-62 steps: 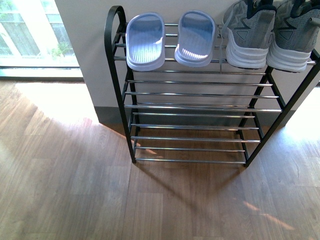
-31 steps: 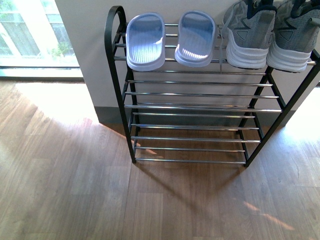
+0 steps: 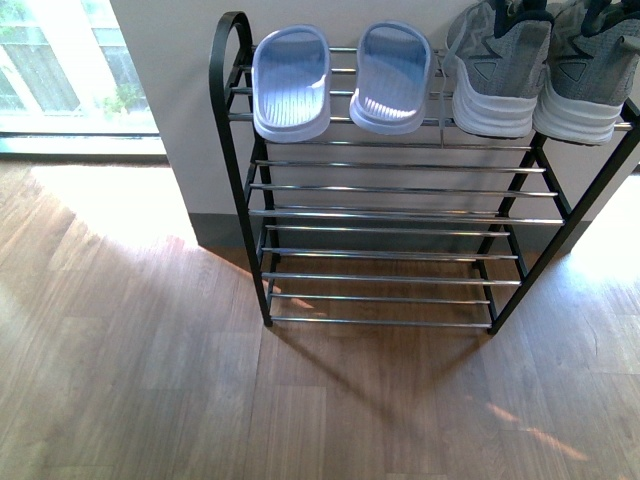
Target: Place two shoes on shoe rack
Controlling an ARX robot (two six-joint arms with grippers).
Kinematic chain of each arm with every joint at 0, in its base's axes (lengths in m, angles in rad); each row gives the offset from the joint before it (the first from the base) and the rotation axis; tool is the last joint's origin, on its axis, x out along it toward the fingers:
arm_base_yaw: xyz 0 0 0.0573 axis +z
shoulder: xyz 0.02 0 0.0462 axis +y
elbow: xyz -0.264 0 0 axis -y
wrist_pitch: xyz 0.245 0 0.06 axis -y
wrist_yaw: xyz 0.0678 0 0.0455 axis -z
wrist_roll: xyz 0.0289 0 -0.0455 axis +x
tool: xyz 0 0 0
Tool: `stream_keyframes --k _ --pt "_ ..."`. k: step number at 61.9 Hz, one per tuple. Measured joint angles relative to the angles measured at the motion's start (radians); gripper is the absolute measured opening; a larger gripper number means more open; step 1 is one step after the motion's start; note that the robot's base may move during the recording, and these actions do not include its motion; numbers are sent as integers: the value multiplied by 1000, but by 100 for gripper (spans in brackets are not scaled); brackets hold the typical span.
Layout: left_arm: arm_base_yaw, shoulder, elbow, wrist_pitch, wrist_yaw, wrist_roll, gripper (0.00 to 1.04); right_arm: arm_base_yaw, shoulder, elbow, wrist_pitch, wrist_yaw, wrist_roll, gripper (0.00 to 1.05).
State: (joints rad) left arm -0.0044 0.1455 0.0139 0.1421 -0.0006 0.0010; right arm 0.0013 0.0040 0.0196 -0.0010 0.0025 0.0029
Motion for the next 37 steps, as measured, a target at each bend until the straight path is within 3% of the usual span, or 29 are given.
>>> stream_keyframes --k 5,26,37 --pt "0 -100 0 -127 0 0 1 0 0 0 0 0 0 96" --pt "1 -130 0 -142 0 0 1 0 0 0 0 0 0 96" --pt "1 -130 0 -142 0 -2 30 0 0 0 0 0 0 96"
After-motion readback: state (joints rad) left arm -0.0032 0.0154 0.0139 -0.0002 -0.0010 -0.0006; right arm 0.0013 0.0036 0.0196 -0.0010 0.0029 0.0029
